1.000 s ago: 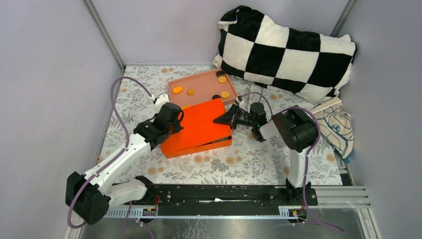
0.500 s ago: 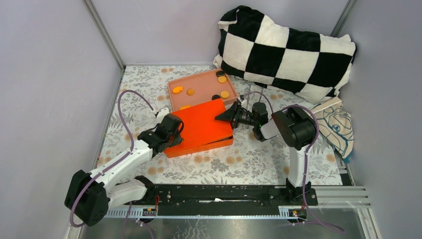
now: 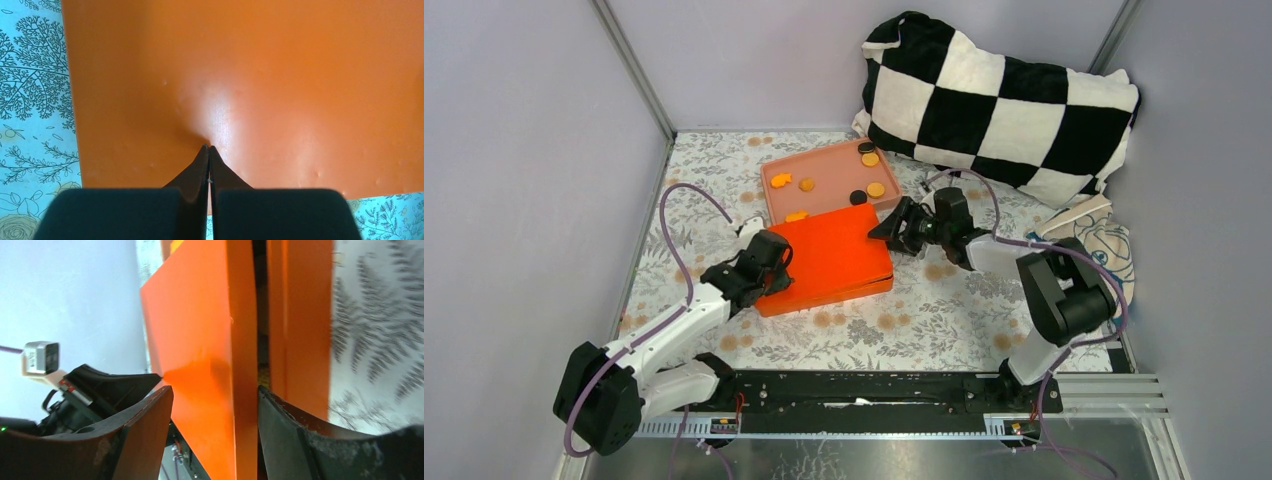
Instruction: Pack the cookies
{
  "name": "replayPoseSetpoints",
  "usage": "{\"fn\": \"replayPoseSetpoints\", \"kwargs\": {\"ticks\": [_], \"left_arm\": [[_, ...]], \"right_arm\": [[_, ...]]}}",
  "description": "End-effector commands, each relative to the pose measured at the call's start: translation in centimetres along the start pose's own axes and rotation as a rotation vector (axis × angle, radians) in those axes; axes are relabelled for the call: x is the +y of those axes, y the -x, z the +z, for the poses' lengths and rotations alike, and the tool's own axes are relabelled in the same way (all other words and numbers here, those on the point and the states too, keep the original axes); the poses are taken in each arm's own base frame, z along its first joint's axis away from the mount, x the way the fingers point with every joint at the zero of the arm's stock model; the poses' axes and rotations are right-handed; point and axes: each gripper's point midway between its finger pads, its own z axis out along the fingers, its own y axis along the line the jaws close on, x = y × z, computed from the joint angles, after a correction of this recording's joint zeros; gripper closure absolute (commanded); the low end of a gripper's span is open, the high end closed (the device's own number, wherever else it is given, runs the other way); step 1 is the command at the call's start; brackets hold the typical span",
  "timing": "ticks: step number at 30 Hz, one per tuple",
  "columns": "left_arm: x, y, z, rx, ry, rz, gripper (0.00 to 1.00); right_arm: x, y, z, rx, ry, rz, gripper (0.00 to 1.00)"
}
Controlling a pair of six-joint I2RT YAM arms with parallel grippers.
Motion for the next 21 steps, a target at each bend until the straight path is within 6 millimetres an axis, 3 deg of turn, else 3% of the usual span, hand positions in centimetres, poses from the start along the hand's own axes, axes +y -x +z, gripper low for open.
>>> {"fn": "replayPoseSetpoints", "kwargs": {"ticks": [1,8,12,14,17,19,21], "left_arm": [[0.1,-0.9,0.5,0.022,-0.005,-0.001,1.0],[-0.7,-1.7,1.3,0.058,-0.042,0.006,1.0],[-1.4,-1.1,1.2,0.046,-0.062,-0.001,1.0],[-1.8,0.2,0.5,0.013,-0.052,-0.007,1.0],[-2.0,4.2,-2.5,-0.091,-0.008,-0.064,1.0],[-0.9,7.0,-4.7,-0.186,0.067,-0.107,1.0],[1.2,8.2,-6.3,-0.235,0.179,-0.142,1.0]], "right_arm": [[-1.8,2.0,-2.9,-0.098,-0.239,-0.086,0.33],[-3.1,4.2,-5.7,-0.209,-0.438,-0.139,0.37],[-3.8,4.6,-6.1,-0.199,-0.5,-0.18,0.43],[-3.7,4.9,-6.2,-0.205,-0.506,-0.195,0.45],[-3.2,5.6,-7.0,-0.233,-0.522,-0.234,0.48],[-2.4,6.1,-7.7,-0.247,-0.529,-0.274,0.52],[-1.5,6.6,-8.3,-0.261,-0.528,-0.316,0.6]]}}
